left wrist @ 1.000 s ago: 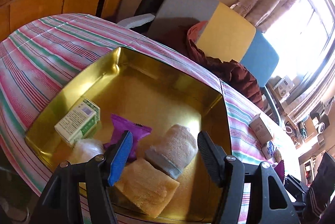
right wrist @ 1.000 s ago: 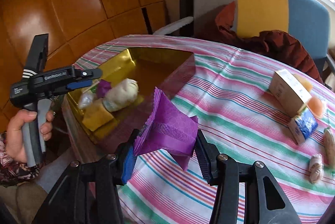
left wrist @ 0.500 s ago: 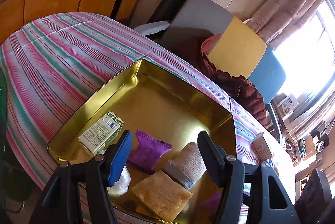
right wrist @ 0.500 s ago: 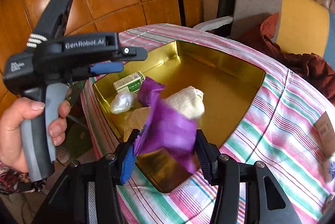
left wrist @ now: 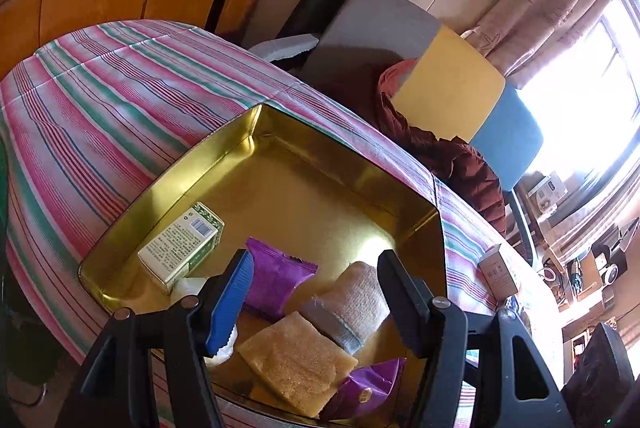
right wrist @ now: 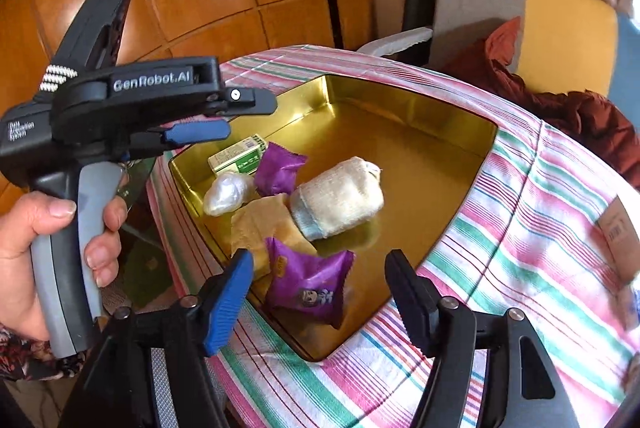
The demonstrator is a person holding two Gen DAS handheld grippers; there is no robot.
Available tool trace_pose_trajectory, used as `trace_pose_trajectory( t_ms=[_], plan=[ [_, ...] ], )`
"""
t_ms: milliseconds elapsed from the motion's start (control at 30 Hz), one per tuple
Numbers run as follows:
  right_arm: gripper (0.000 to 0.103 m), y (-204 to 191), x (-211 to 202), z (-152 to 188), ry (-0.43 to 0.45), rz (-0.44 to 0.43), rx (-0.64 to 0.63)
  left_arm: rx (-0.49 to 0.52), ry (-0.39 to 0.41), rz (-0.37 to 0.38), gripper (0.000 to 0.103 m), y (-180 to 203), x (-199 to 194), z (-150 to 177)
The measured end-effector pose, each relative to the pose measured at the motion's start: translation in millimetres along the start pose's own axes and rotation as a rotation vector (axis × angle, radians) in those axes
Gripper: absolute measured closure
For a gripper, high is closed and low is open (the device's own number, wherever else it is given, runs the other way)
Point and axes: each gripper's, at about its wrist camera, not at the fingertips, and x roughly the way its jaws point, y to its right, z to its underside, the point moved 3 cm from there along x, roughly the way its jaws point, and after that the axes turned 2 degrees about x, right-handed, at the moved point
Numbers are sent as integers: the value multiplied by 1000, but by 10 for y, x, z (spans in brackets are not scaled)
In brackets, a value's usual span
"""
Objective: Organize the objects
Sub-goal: 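Open the left tool over the tray while the right tool releases the purple packet into it, then withdraw both tools from the tray back toward the remaining items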
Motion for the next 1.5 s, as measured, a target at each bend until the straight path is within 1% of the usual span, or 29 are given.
trace_pose_trajectory(
  t_ms=[167, 200, 267, 400, 667, 833, 933, 1000, 1100, 1233, 1300, 1367, 1433, 1467, 1500],
  plan=[
    [26, 91, -88, 18, 20, 36, 27, 22, -19, 9, 38, 65, 25, 61],
    [22, 127, -104, 18, 22, 45, 38, 27, -22, 12, 38, 85, 28, 76],
    [19, 207, -145, 33, 28, 74, 63, 40, -26, 20, 38, 135, 35, 107],
    [17, 449, -235, 100, 18, 150, 137, 90, -29, 47, 38, 272, 34, 167],
    [16, 1191, -430, 437, -71, 251, 317, 220, -51, 119, 38, 633, 22, 337],
    [16, 1595, -621, 656, -113, 339, 365, 304, -84, 170, 38, 882, 19, 502],
    [16, 1840, -719, 780, -143, 366, 421, 354, -108, 206, 38, 1041, 16, 633],
    [16, 2019, -805, 868, -152, 395, 451, 395, -115, 222, 38, 1153, -8, 715],
    [16, 2294, -962, 945, -148, 468, 471, 453, -120, 251, 38, 1295, -59, 811],
    [16, 2718, -1184, 1014, -142, 547, 517, 503, -132, 279, 38, 1451, -109, 923],
    [16, 2908, -1219, 1034, -146, 573, 530, 522, -141, 287, 38, 1524, -114, 984],
    [16, 3037, -1194, 1049, -159, 571, 533, 536, -154, 292, 38, 1581, -107, 1046],
    [16, 3111, -1146, 1089, -178, 549, 540, 548, -168, 294, 38, 1615, -102, 1098],
    [16, 3124, -1112, 1108, -184, 517, 552, 557, -175, 293, 38, 1630, -96, 1123],
    [16, 3109, -1086, 1115, -176, 461, 564, 566, -179, 291, 38, 1644, -90, 1145]
  ],
)
